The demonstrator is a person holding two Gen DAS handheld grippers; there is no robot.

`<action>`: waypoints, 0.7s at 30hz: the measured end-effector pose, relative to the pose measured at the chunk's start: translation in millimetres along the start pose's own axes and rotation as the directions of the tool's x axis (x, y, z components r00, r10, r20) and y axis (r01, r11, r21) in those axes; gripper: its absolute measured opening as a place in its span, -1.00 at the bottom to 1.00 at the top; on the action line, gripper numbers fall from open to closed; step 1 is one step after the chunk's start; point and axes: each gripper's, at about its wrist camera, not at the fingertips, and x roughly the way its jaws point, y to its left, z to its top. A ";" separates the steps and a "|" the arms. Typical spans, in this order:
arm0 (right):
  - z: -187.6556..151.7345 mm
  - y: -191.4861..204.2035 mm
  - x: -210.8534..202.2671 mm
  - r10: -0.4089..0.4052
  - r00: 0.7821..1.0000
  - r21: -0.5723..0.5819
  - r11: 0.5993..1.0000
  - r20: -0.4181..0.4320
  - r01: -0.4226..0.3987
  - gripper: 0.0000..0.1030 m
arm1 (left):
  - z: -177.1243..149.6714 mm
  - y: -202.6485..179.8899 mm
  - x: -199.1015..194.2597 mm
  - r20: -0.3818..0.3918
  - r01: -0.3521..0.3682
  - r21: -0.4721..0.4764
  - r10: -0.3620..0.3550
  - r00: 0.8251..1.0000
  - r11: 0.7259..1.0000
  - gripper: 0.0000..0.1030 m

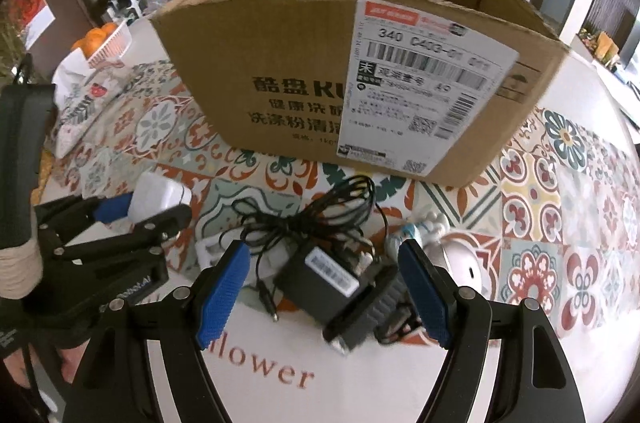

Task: Organize rigid objects
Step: 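Lower the left gripper onto the white square charger and close it, then grasp the black power adapter with the right gripper while the left holds the charger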

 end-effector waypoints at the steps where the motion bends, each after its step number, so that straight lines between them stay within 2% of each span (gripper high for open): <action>1: -1.7 -1.0 -3.0 0.004 1.000 -0.003 1.000 0.003 -0.004 0.49 | -3.8 -2.1 -6.3 0.010 0.001 0.003 -0.001 1.000 1.000 -0.13; 9: -19.1 -7.0 -17.9 0.087 0.996 -0.034 0.996 -0.015 -0.088 0.49 | -17.0 -10.2 -30.6 0.021 0.031 -0.011 -0.031 0.999 0.999 -0.13; 14: -21.2 -9.4 -9.2 0.151 0.988 -0.064 0.986 -0.033 -0.153 0.49 | -22.9 -15.3 -32.1 0.025 0.003 0.015 -0.004 1.000 1.000 -0.13; 21: -10.5 -0.1 12.7 0.192 0.977 -0.141 0.969 -0.091 -0.203 0.49 | -20.5 -7.2 -23.0 0.005 -0.017 -0.032 0.017 1.000 0.999 -0.13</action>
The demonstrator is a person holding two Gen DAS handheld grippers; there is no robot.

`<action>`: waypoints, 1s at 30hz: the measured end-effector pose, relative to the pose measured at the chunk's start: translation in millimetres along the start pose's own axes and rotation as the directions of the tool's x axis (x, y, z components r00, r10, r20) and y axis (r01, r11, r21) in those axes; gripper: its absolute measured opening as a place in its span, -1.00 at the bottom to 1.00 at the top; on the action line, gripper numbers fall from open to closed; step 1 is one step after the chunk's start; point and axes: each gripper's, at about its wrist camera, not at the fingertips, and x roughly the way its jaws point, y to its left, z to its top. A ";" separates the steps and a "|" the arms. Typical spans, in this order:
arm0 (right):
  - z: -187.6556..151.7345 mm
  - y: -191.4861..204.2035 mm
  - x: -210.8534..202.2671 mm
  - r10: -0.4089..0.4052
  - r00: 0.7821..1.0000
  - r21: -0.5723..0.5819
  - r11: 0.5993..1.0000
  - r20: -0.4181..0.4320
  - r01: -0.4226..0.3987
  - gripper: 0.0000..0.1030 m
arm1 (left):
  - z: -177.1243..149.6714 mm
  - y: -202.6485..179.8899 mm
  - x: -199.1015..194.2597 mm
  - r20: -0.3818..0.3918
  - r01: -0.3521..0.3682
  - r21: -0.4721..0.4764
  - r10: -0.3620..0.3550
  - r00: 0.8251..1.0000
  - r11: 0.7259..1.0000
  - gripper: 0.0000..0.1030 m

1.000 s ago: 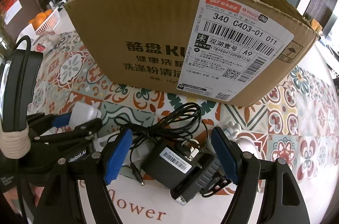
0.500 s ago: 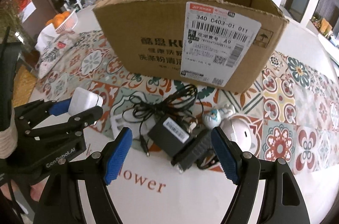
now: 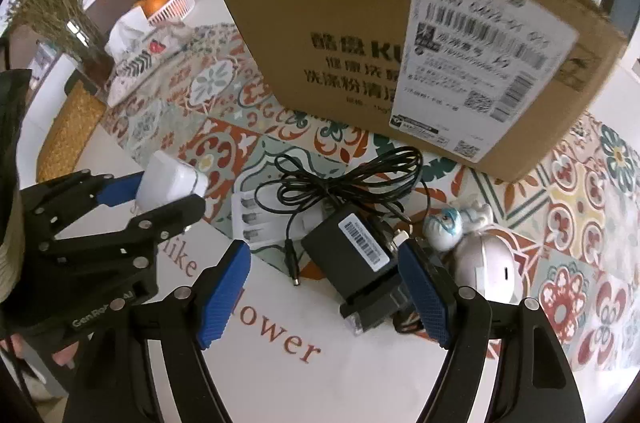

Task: Organize rigid objects
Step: 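Grasp the black power adapter with the right gripper while the left holds the charger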

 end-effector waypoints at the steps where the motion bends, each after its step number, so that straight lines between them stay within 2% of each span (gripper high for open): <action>1: 1.3 -0.3 3.6 0.015 1.000 -0.005 1.000 -0.012 -0.015 0.48 | 0.2 0.4 1.3 -0.003 -0.001 -0.002 0.001 1.000 1.000 -0.13; 4: 3.2 -1.1 11.8 0.033 0.999 -0.017 0.999 -0.023 -0.034 0.48 | 0.2 0.7 4.8 -0.012 0.001 -0.004 -0.001 1.000 1.000 -0.13; 12: 9.1 0.3 11.9 0.017 1.000 -0.064 0.998 -0.019 -0.018 0.45 | 3.0 1.0 6.8 -0.016 0.008 -0.013 -0.008 1.000 1.000 -0.13; 15: 7.1 -4.0 6.7 0.035 0.999 -0.037 0.999 -0.018 -0.036 0.45 | 2.8 -3.1 2.6 -0.004 0.016 -0.008 -0.016 1.000 1.000 -0.13; 20: -2.8 -10.0 -6.0 0.007 1.000 -0.005 1.000 -0.002 -0.007 0.45 | -0.8 -12.3 -5.4 0.020 0.021 0.013 -0.021 1.000 1.000 -0.13; 30: -13.7 -17.9 -6.8 -0.028 0.999 0.011 1.000 -0.023 0.028 0.45 | -10.3 -20.0 -1.1 0.000 0.043 0.008 -0.043 0.999 0.999 -0.13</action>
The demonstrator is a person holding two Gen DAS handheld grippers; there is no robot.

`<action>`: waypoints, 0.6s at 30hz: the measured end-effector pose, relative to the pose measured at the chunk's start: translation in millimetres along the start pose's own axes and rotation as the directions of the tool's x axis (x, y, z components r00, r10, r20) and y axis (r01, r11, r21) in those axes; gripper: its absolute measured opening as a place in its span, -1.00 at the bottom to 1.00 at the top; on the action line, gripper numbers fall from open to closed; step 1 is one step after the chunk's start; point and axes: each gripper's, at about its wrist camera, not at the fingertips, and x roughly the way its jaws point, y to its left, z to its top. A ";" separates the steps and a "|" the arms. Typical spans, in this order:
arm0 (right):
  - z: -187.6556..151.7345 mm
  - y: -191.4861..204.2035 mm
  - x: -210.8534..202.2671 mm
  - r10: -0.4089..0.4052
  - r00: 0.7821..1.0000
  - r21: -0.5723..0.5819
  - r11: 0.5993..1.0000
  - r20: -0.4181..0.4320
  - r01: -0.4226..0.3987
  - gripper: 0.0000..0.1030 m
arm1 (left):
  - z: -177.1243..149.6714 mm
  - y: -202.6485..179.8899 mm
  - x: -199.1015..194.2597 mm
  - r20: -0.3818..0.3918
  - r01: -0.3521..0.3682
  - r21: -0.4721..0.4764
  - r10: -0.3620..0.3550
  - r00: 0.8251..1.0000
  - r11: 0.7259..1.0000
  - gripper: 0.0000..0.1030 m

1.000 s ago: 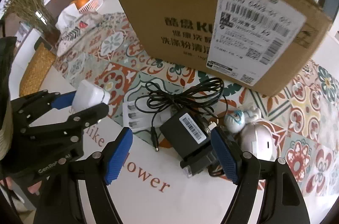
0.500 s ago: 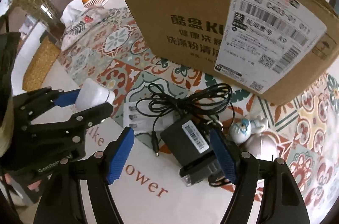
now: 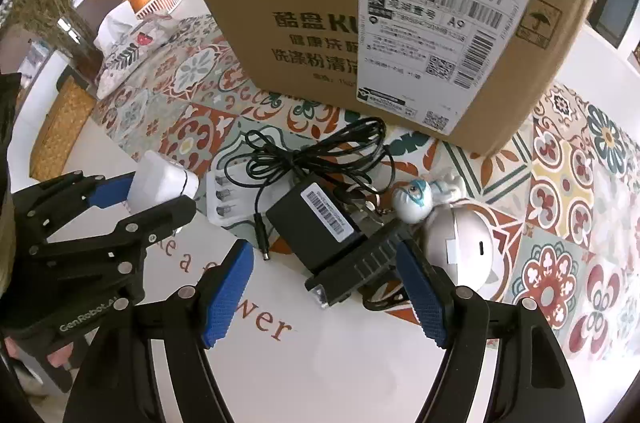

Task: Organize rigid objects
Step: 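Grasp the black power adapter with the right gripper while the left holds the charger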

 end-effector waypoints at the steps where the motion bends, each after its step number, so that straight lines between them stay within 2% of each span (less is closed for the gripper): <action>1: 1.1 2.7 0.5 0.008 1.000 -0.007 1.000 -0.001 -0.008 0.45 | -0.4 2.1 0.4 -0.001 -0.001 -0.005 0.001 1.000 1.000 -0.13; 7: 7.4 12.9 13.7 0.039 0.999 -0.027 0.999 -0.015 -0.039 0.43 | 0.6 15.9 3.3 -0.007 -0.045 -0.032 0.045 0.999 0.998 -0.13; 10: 9.9 12.3 20.4 0.058 0.998 -0.024 0.998 -0.028 -0.059 0.43 | 1.4 18.6 5.0 -0.007 -0.044 -0.046 0.043 0.999 0.998 -0.13; 18: 20.3 13.2 28.2 0.016 0.999 -0.081 0.997 -0.039 -0.019 0.41 | 3.1 22.1 12.4 -0.029 -0.034 -0.066 0.032 0.999 0.997 -0.13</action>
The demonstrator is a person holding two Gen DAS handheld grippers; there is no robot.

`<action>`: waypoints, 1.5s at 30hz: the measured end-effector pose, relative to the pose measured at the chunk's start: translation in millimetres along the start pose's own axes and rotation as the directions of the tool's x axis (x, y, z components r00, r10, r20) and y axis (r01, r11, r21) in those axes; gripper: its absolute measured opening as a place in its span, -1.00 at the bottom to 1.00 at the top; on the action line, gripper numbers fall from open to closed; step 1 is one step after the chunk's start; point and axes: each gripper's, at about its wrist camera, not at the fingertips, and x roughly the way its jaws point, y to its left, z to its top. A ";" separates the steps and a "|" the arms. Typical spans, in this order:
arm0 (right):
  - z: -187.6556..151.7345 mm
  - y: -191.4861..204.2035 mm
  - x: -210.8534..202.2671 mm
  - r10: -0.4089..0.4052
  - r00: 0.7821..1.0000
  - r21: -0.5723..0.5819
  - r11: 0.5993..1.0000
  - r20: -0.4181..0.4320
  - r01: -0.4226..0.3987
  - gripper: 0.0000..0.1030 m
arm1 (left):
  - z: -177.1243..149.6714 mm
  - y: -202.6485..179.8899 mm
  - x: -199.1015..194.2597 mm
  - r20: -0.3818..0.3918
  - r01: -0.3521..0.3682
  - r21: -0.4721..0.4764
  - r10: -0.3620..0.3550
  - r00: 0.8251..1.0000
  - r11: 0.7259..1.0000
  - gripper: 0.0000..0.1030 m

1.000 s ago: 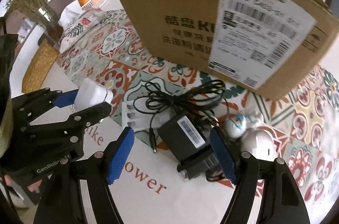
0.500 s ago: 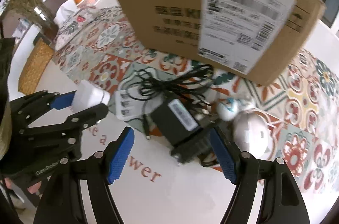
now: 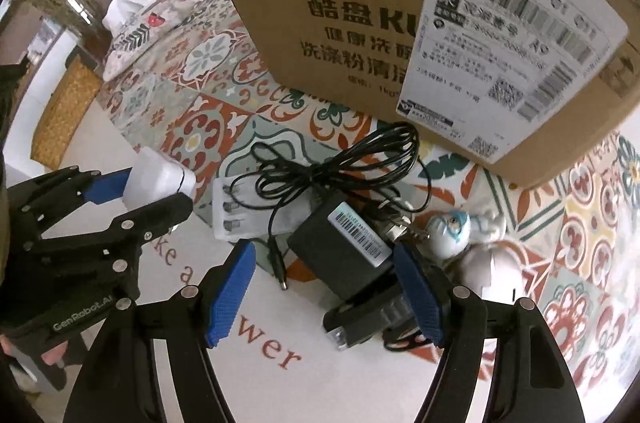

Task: Organize rigid objects
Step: 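Grasp the black power adapter with the right gripper while the left holds the charger, then lift the charger and adapter and carry both toward the box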

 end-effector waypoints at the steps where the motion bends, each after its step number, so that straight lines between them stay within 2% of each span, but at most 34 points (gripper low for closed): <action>1: 1.9 -0.4 0.4 -0.006 1.000 -0.006 1.000 -0.001 0.006 0.41 | 0.4 0.6 0.1 -0.001 -0.001 -0.003 0.001 1.000 1.000 -0.13; 17: 8.4 -0.6 30.9 -0.054 0.996 -0.056 0.997 -0.071 0.050 0.42 | 3.2 14.3 11.6 -0.019 -0.032 -0.032 0.032 0.999 0.999 -0.13; 19: 8.0 -1.1 34.0 -0.065 0.995 -0.050 0.997 -0.076 0.061 0.33 | 2.9 16.0 12.4 -0.020 -0.039 -0.036 0.038 0.999 0.999 -0.13; 29: 0.8 0.5 23.8 -0.061 0.998 -0.003 0.998 -0.022 0.061 0.32 | -0.7 14.9 9.2 -0.015 -0.039 -0.025 0.039 0.999 0.999 -0.13; 45: -7.1 11.2 -21.6 -0.087 0.990 0.058 0.995 0.110 0.081 0.32 | -3.9 9.2 -31.6 0.070 -0.030 0.011 0.029 0.997 0.999 -0.13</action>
